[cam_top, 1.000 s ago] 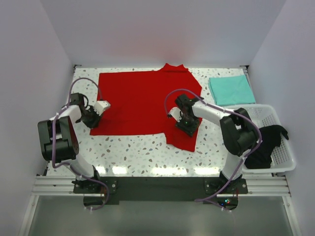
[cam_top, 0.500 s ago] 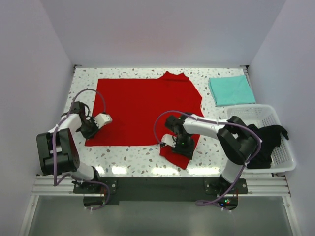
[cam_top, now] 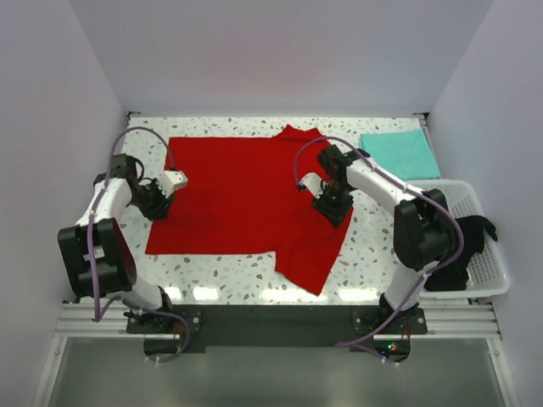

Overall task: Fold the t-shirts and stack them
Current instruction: Flatten the tshirt out

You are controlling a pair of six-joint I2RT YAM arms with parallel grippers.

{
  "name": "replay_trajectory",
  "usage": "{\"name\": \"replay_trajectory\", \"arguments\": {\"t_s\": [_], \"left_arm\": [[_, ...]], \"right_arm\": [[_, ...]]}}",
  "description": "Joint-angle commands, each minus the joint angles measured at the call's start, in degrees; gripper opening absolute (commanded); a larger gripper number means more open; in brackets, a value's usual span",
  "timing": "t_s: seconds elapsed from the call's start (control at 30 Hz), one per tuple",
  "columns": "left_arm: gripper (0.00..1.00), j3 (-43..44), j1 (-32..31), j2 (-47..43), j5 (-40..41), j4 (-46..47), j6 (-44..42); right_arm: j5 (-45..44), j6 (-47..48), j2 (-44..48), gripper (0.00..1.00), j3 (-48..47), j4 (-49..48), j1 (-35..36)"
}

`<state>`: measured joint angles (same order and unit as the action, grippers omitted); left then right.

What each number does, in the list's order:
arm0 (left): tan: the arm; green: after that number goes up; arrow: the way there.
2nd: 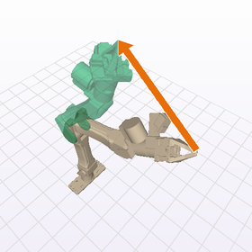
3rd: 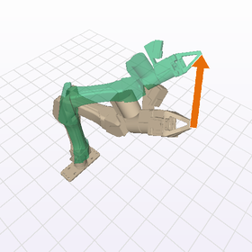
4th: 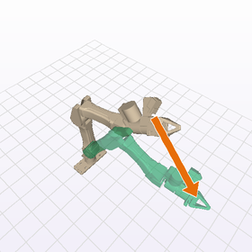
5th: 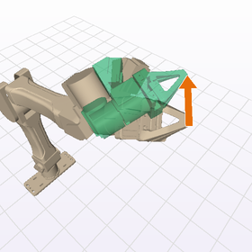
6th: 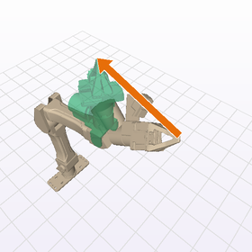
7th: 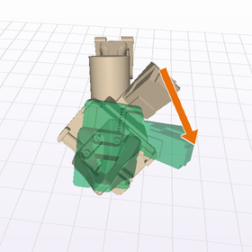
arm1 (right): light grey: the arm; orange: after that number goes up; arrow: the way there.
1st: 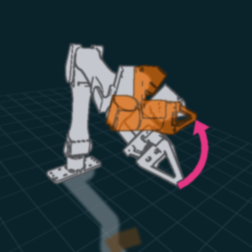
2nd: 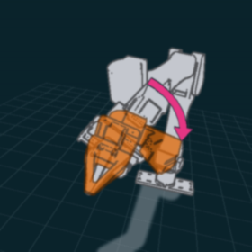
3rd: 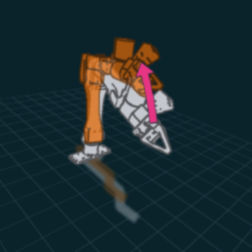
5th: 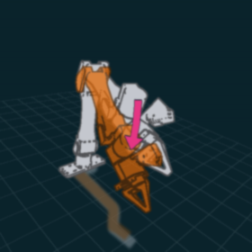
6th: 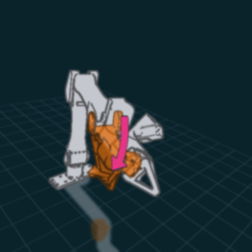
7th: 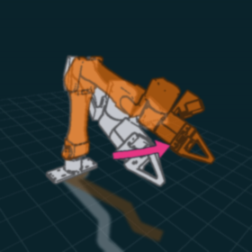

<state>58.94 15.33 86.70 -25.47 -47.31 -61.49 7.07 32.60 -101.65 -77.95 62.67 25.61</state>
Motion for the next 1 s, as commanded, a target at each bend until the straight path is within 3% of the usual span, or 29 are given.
{"name": "replay_trajectory", "arguments": {"t_s": [0.0, 0.17, 0.43, 0.67, 0.73, 0.83, 0.97], "left_arm": [[0.35, 1.27, 0.14, 4.35, -3.62, 3.09, 5.15], [0.33, -0.49, 0.14, 8.22, -0.81, 6.44, 6.83], [0.27, -7.69, 0.14, 5.95, 5.08, 6.01, 2.80], [0.22, -16.47, 0.14, -0.82, 11.66, -1.55, -5.99], [0.22, -16.58, 0.05, -2.92, 12.20, -4.44, -8.63], [0.29, -11.32, 0.40, -3.64, 6.78, -9.09, -9.34], [0.39, 3.24, 0.75, -1.45, -8.76, -10.09, -4.96]], "right_arm": [[-4.43, 0.01, -4.51, 0.37, -1.58, -3.96, -1.08], [-6.98, -0.17, -7.16, 0.36, 0.34, -7.12, -1.96], [-6.72, 1.14, -6.38, 0.36, 10.44, -5.90, 0.57], [1.18, 3.96, -1.81, 0.37, 13.62, 5.68, 6.91], [8.46, 7.29, -0.66, 0.38, 11.96, 12.89, 7.18], [15.40, 9.76, -0.92, 0.39, 4.24, 19.58, 3.77], [16.48, 3.54, -7.06, 0.41, -18.91, 18.37, -4.93]]}}
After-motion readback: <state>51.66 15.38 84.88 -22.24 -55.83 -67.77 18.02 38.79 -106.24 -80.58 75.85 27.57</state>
